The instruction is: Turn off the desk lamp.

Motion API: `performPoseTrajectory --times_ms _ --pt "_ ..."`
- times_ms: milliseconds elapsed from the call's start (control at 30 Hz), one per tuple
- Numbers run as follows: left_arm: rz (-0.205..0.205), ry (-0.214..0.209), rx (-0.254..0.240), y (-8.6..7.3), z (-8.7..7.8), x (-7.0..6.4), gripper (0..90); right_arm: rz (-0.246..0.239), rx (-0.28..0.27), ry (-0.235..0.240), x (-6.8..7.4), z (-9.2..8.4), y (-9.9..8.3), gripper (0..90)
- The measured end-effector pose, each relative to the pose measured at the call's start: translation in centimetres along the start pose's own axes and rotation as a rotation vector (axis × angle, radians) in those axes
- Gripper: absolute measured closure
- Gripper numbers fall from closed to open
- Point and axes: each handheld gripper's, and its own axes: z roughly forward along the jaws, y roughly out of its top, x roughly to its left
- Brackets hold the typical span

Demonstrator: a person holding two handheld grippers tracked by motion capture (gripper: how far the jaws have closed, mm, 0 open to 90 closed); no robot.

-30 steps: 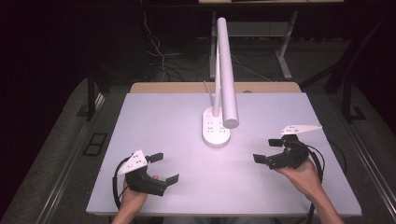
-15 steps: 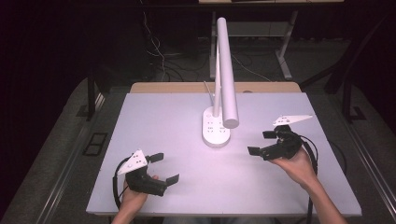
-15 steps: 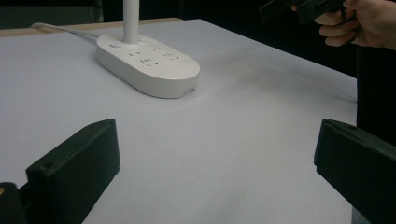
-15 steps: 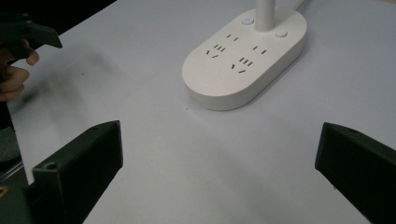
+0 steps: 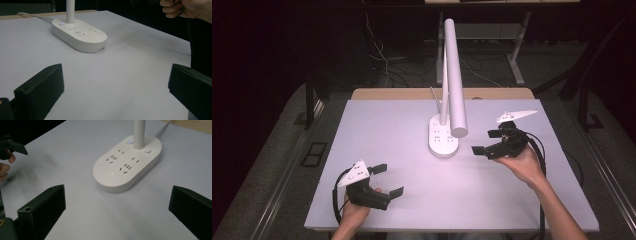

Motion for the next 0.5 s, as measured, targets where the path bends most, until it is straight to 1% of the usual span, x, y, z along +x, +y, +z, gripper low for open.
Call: performPoseTrajectory --times_ms 67,167,333,500 --pt "0.0 0.0 0.0 0.0 0.0 0.0 0.0 -0.003 0.002 -0.008 -0.1 0.1 0.3 0.8" --pt "-0.002 0.0 0.0 0.0 0.0 0.0 0.0 0.005 0.002 -0.004 -0.5 0.5 0.7 0.8" --pt "-0.006 0.0 -0.005 0.0 -0.2 0.1 0.0 0.006 0.018 -0.003 -1.0 1.3 1.3 0.8" --pt "-0.005 0.001 -0.005 0.0 -0.2 0.1 0.0 0.007 0.022 -0.001 -1.6 1.9 1.9 0.8"
